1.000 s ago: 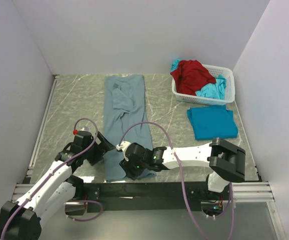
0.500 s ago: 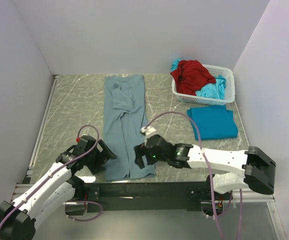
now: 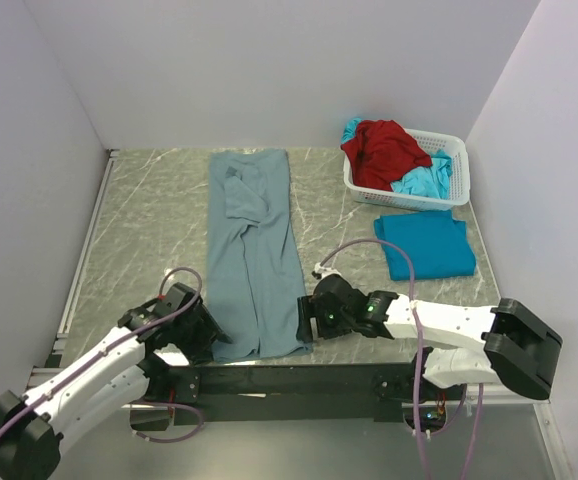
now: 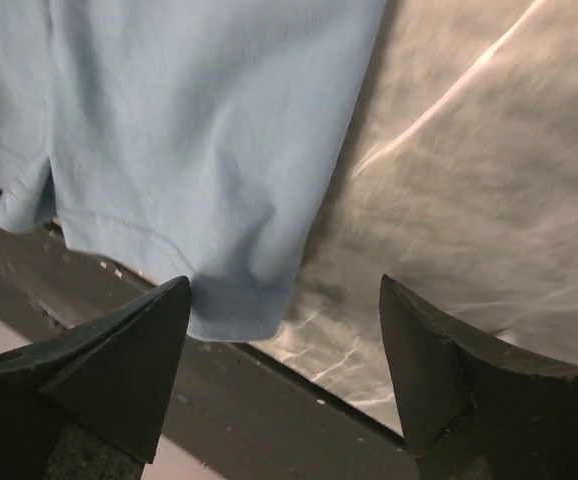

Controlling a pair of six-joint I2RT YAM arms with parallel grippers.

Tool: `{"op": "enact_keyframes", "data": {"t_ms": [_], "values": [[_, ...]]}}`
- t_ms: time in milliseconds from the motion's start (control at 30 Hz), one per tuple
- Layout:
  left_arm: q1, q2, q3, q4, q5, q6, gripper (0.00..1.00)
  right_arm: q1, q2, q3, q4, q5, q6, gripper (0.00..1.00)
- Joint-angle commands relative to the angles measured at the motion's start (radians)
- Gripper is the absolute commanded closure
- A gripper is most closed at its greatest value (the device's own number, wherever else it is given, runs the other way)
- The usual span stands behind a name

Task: Fold and stack the t-shirts
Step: Fold the tshirt

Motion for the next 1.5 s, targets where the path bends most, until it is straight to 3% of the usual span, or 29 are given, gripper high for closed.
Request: {"op": "enact_keyframes", "data": {"t_ms": [0,300,700,733,833,933,1167,1467], "values": [[-0.026,0.06,-0.009,-0.027,-0.022,-0.004,0.41,-0.007,0.014,-0.02,0.065,-0.107,0.063,0.18],[-0.076,0.048,0.008,-0.093,-0.068,-0.077,0.6,-0.007,0.054,-0.019,0.036,-0.098,0.095,0.48],[-0.092,0.055,-0.036,0.001,-0.027,-0.072,0.75,0.016,0.084,-0.043,0.056,-0.186,0.114,0.58],[-0.093,0.043,-0.035,-0.005,-0.028,-0.074,0.77,0.022,0.091,-0.037,0.055,-0.181,0.12,0.62],[-0.095,0.002,-0.022,-0.036,-0.05,-0.086,0.99,0.042,0.097,-0.023,0.029,-0.155,0.131,0.79],[-0.098,-0.043,-0.012,-0.036,-0.065,-0.084,1.0,0.047,0.079,-0.014,0.01,-0.126,0.135,0.88],[-0.101,-0.06,-0.018,0.117,-0.008,-0.023,1.0,0.047,0.031,0.072,-0.04,-0.009,0.095,0.98],[-0.099,-0.047,0.136,0.111,-0.175,0.063,1.0,0.007,0.074,0.259,-0.106,0.104,-0.023,1.0]]}}
